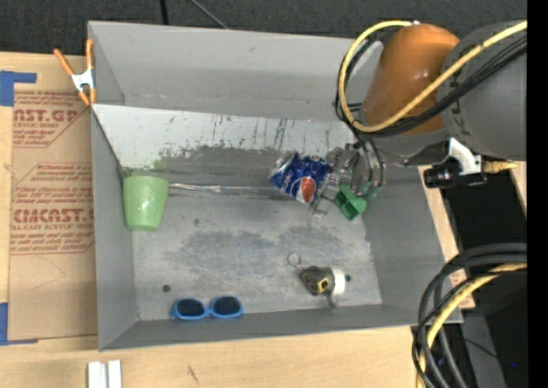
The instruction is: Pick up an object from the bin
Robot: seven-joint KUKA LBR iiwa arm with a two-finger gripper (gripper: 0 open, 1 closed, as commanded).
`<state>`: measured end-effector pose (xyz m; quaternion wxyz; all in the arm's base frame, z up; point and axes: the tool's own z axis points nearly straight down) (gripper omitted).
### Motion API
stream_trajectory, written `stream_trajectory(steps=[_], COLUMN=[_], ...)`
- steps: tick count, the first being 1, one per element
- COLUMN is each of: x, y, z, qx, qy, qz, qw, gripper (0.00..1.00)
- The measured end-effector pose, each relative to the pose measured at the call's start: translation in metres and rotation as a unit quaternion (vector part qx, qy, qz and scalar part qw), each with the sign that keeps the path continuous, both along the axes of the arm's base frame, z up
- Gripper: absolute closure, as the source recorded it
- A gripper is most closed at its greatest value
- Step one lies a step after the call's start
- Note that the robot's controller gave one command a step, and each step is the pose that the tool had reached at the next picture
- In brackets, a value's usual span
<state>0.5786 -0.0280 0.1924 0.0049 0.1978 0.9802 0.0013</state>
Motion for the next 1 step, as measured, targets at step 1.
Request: stream_trajectory(steps=[1], x=[-0.0358], y=[-0.0235], z=[0.0909], qx=[-0.002], qy=[0.0009], qz=[0.079], qw=[0.9969], gripper=[1.00])
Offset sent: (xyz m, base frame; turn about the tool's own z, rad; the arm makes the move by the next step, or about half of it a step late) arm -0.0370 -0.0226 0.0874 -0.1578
